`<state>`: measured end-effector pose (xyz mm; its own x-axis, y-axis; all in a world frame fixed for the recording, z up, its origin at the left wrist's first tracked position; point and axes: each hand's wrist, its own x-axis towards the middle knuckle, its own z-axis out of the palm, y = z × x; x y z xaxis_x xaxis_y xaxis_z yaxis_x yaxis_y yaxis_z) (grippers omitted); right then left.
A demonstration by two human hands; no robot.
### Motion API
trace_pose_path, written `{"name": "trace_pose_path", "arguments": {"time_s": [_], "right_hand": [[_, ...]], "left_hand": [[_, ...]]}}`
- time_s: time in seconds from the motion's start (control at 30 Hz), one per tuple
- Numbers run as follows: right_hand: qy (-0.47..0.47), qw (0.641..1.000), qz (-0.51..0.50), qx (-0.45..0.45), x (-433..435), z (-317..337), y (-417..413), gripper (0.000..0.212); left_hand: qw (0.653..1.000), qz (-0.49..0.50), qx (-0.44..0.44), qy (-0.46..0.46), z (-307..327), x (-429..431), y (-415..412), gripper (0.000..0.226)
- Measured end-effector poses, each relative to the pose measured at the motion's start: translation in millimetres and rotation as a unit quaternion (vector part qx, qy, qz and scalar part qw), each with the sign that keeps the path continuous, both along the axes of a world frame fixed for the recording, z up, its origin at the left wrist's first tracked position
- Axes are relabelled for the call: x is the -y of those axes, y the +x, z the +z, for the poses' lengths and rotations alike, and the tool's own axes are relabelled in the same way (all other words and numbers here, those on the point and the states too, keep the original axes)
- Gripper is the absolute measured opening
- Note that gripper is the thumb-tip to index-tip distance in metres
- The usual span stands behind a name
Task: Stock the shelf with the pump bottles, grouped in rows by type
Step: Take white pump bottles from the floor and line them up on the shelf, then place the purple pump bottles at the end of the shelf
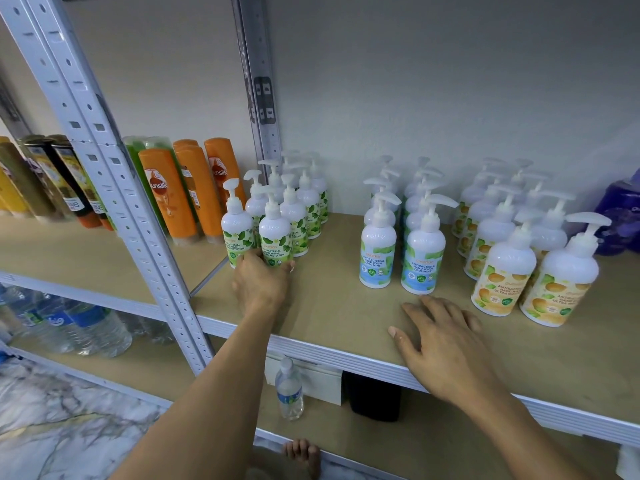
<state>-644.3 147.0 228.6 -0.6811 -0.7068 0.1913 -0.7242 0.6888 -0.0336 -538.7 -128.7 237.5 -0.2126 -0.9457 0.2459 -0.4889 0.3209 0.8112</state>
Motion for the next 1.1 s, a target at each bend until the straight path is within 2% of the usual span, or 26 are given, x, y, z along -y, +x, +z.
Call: {"name": "trace_pose_path", "arguments": {"time_s": [0.07,0.2,0.33,0.43,0.73,1.0,1.1], "right_hand": [[-0.001,1.0,0.003,0.004,0,0,-1,0.077],[-0.009,0.999,-0.015,0.032,-4,3,-2,0.07],[-0.013,0.997,-0.053,0.053,-13,9,-6,0.069],[-0.01,0.995,-0.056,0.081,-24,9,-8,0.072],[0.047,0.985,0.002,0.165,-63,23,-16,0.071],[0.011,0.995,0.004,0.104,-155,11,11,0.068],[-0.021,0.994,-0.013,0.106,-212,3,36,0.068]], "left_hand": [[1.0,-0.002,0.018,-0.004,0,-6,4,0.056],[0.991,-0.001,0.127,-0.031,-2,-33,22,0.064],[0.961,-0.062,0.254,-0.085,-14,-62,35,0.066],[0.939,-0.117,0.311,-0.09,-18,-76,41,0.074],[0.903,-0.228,0.358,-0.07,-1,-93,64,0.073],[0.873,-0.334,0.34,-0.101,3,-164,78,0.065],[0.853,-0.387,0.321,-0.143,2,-210,73,0.066]]}}
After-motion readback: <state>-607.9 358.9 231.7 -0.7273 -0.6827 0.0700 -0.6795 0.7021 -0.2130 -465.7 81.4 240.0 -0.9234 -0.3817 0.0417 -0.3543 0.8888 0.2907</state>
